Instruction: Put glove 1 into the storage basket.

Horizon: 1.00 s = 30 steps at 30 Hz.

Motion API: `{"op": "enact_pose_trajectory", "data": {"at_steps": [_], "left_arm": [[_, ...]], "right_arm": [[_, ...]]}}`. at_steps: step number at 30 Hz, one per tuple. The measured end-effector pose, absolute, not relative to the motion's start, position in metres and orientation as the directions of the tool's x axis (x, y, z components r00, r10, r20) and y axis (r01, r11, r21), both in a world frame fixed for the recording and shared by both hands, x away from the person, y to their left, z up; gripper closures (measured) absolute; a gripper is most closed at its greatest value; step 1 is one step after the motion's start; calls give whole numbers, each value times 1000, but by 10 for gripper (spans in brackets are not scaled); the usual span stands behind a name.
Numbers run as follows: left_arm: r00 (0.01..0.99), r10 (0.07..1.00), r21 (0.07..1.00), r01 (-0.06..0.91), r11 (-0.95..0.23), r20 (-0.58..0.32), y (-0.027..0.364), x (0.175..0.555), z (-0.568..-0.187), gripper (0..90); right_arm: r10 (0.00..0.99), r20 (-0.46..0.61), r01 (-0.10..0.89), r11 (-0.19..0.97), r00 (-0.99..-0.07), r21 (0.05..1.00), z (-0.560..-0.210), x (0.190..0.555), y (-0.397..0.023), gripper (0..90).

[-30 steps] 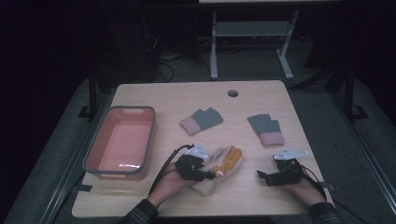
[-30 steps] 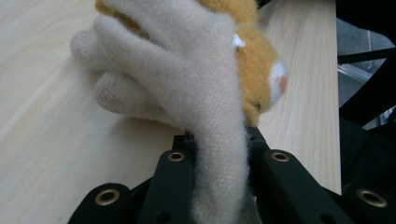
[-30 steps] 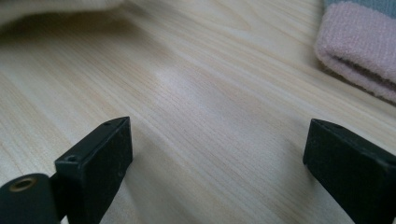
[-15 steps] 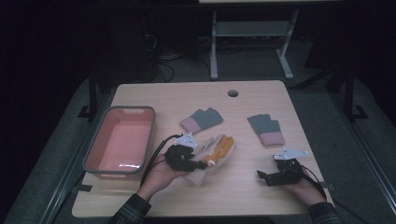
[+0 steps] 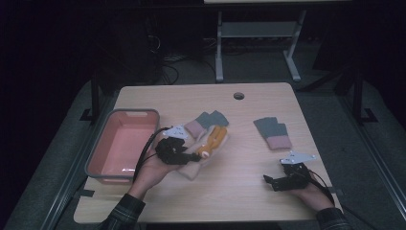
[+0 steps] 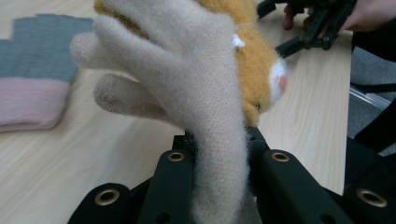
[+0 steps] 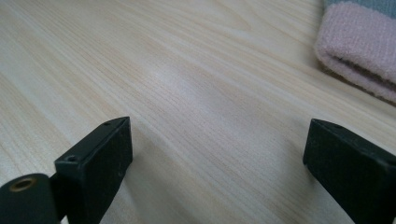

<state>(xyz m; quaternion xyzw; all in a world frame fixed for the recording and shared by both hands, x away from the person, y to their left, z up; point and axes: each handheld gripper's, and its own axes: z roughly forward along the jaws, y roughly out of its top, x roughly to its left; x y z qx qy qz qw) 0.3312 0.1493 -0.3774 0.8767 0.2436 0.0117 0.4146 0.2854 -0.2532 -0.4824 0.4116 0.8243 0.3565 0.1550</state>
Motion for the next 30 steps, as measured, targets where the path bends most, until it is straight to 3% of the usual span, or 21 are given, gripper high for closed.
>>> {"op": "enact_pose_trajectory", "data": {"at_steps": [30], "left_arm": [[743,643,790,501,-353,-184,256,341,-344,787]], "right_arm": [[789,37,568,407,-613,716,-483,285,-253,77]]}}
